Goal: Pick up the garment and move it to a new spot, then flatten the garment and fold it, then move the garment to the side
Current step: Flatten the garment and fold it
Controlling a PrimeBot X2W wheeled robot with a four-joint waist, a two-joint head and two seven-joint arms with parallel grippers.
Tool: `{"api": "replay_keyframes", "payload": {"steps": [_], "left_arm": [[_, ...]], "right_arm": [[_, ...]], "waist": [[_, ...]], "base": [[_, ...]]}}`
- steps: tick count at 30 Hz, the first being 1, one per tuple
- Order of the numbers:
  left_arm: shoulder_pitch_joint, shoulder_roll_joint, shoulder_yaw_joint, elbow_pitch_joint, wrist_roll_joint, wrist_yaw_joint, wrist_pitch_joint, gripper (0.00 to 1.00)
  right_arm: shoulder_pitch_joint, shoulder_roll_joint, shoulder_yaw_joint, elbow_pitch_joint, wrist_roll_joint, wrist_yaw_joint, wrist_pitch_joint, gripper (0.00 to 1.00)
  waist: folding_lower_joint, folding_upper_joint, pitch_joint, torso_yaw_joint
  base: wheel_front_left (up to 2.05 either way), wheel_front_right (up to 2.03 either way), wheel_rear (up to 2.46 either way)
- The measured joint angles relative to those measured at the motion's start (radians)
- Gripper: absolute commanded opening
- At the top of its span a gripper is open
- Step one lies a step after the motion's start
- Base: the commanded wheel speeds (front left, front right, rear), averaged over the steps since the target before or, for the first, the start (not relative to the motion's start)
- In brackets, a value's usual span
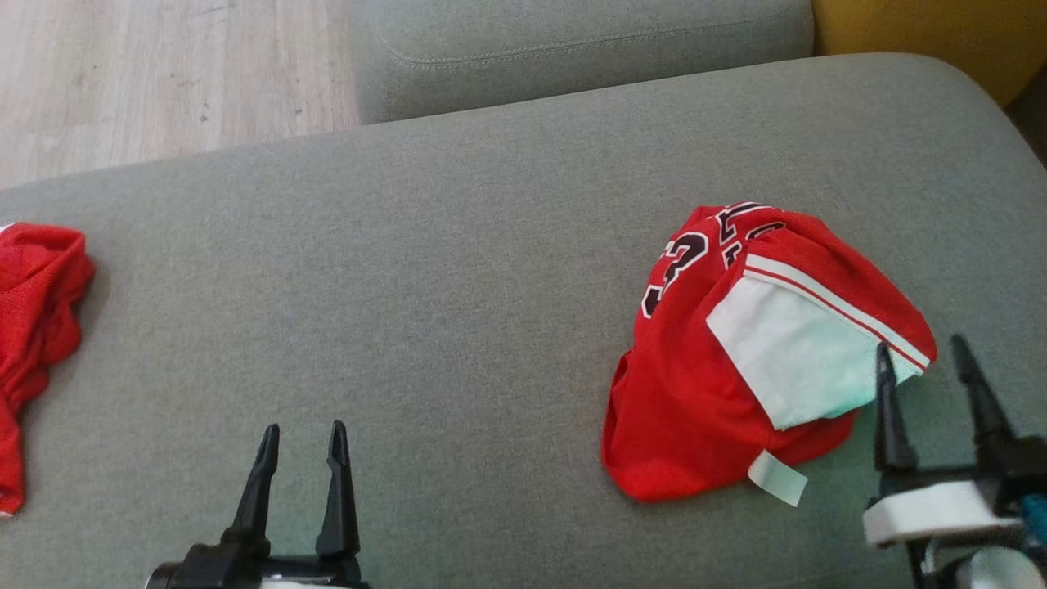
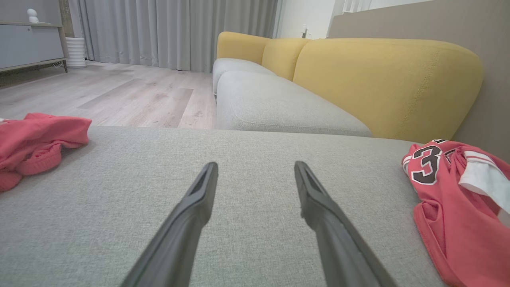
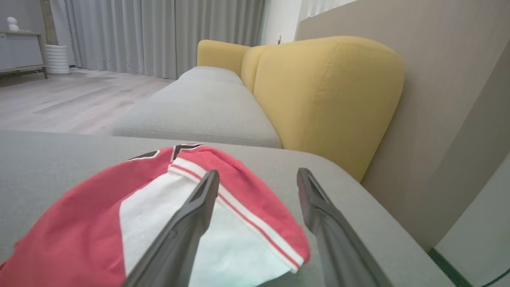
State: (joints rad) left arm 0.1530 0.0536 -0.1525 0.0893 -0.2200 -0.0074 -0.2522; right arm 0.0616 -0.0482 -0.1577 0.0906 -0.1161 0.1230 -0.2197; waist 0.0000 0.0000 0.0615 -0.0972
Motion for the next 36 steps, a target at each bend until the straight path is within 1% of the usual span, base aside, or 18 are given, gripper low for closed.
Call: {"api": "replay_keyframes", "payload": {"steps": [4, 9, 15, 17, 20, 21, 24, 27, 29, 32, 36], "left_arm": [[0.001, 0.000, -0.002, 0.000, 0.000, -0.002, 0.000, 1.00], [0.001, 0.000, -0.014, 0.005, 0.010, -0.013, 0.000, 1.00], [-0.001, 0.000, -0.044, 0.015, 0.010, -0.022, 0.000, 1.00], [-0.002, 0.000, -0.059, 0.030, 0.008, -0.039, 0.000, 1.00], [-0.017, 0.001, -0.130, 0.078, -0.010, -0.077, 0.000, 1.00], [-0.033, 0.001, -0.171, 0.105, -0.015, -0.090, 0.000, 1.00], [-0.112, 0.001, -0.292, 0.191, -0.037, -0.109, 0.016, 1.00], [-0.218, 0.001, -0.404, 0.243, -0.101, -0.117, 0.054, 1.00], [-0.284, 0.000, -0.466, 0.273, -0.170, -0.117, 0.081, 1.00], [-0.353, 0.000, -0.532, 0.332, -0.229, -0.117, 0.121, 1.00], [-0.392, 0.000, -0.591, 0.386, -0.297, -0.117, 0.156, 1.00]], "right_arm": [[0.011, 0.004, 0.026, 0.048, 0.002, 0.000, -0.029, 1.00], [0.013, 0.005, 0.055, 0.011, 0.049, 0.000, -0.029, 1.00], [0.046, 0.005, 0.073, 0.008, 0.079, 0.000, -0.029, 1.00], [0.047, 0.005, 0.083, 0.008, 0.084, 0.000, -0.030, 1.00], [0.045, 0.005, 0.091, 0.008, 0.090, 0.000, -0.030, 1.00], [0.042, 0.005, 0.093, 0.008, 0.090, 0.000, -0.030, 1.00], [0.019, 0.005, 0.106, 0.008, 0.091, 0.000, -0.030, 1.00], [-0.012, 0.005, 0.124, 0.007, 0.099, 0.000, -0.030, 1.00], [-0.029, 0.005, 0.137, 0.005, 0.099, 0.000, -0.030, 1.00], [-0.038, 0.005, 0.156, 0.005, 0.104, 0.000, -0.030, 1.00], [-0.042, 0.004, 0.173, 0.006, 0.119, 0.000, -0.031, 1.00]], "waist": [[-0.0001, 0.0000, -0.004, 0.004], [0.0000, 0.0000, -0.005, 0.011], [0.0000, 0.0000, 0.002, 0.006], [0.0000, 0.0000, 0.006, 0.001], [0.0000, 0.0000, 0.020, -0.005], [0.0000, 0.0000, 0.026, -0.008], [0.0000, 0.0000, 0.042, -0.019], [0.0001, 0.0000, 0.059, -0.036], [0.0002, 0.0000, 0.071, -0.051], [0.0001, 0.0000, 0.085, -0.076], [0.0002, 0.0000, 0.101, -0.111]], "base": [[0.00, 0.00, 0.00], [0.00, 0.00, 0.00], [0.00, 0.00, 0.00], [0.00, 0.00, 0.00], [0.00, 0.00, 0.00], [0.00, 0.00, 0.00], [0.00, 0.00, 0.00], [0.00, 0.00, 0.00], [0.00, 0.00, 0.00], [0.00, 0.00, 0.00], [0.00, 0.00, 0.00]]}}
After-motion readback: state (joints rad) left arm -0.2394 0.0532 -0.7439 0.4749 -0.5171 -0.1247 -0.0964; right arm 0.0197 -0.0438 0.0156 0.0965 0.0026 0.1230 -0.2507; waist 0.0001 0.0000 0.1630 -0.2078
